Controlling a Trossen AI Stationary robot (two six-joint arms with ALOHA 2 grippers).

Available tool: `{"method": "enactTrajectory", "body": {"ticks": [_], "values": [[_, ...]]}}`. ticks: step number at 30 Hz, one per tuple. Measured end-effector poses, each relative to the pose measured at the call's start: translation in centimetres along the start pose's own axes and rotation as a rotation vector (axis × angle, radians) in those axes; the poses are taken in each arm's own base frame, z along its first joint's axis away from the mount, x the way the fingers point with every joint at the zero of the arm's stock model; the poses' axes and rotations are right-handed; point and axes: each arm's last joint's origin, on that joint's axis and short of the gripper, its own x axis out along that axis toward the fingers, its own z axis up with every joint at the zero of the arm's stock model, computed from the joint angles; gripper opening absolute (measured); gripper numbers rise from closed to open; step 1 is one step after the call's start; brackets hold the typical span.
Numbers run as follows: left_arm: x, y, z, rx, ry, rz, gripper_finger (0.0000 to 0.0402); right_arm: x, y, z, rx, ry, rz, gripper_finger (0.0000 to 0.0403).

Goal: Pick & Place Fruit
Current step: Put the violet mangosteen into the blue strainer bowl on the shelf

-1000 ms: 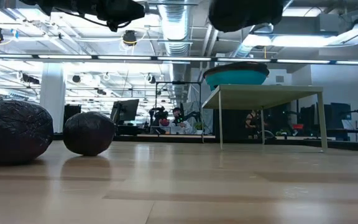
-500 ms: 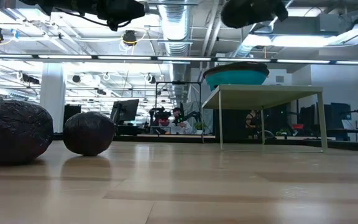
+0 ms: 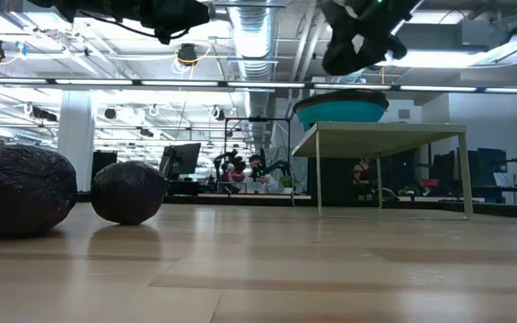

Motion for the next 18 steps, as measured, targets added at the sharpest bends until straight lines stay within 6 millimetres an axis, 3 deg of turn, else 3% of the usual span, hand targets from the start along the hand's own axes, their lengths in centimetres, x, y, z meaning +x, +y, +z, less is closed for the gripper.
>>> {"method": "enactTrajectory", "body": {"ticks": [12,18], "values": [[0.0,0.0,0.1,0.002,-0.014,0.002,0.0108,1.6,-1.6,0.7,0.068,0.051,0.013,0.0241],[0.0,0.0,0.1,0.002,-0.015,0.002,0.0108,1.9,-2.2,0.6,0.059,0.069,-0.017,0.0288]]}}
